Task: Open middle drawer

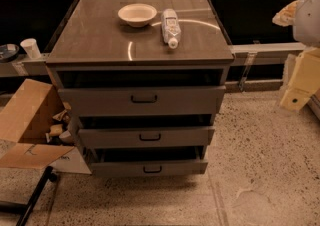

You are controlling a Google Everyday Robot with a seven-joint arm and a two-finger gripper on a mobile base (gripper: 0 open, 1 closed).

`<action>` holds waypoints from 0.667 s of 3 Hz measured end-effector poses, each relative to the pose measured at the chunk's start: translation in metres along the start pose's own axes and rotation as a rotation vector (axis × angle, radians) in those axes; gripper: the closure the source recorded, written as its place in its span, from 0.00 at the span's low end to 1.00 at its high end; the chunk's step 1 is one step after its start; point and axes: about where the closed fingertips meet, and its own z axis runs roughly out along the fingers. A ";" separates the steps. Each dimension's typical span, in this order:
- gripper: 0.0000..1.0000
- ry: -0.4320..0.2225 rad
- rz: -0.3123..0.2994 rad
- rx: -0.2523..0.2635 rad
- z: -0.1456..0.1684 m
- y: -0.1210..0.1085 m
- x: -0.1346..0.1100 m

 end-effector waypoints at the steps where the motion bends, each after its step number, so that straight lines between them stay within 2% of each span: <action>1: 0.00 -0.002 -0.002 0.001 0.001 0.000 -0.001; 2: 0.00 -0.016 -0.033 -0.046 0.053 0.005 0.002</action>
Offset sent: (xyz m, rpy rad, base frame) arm 0.0409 0.0182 -0.1763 0.0443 0.1375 0.1483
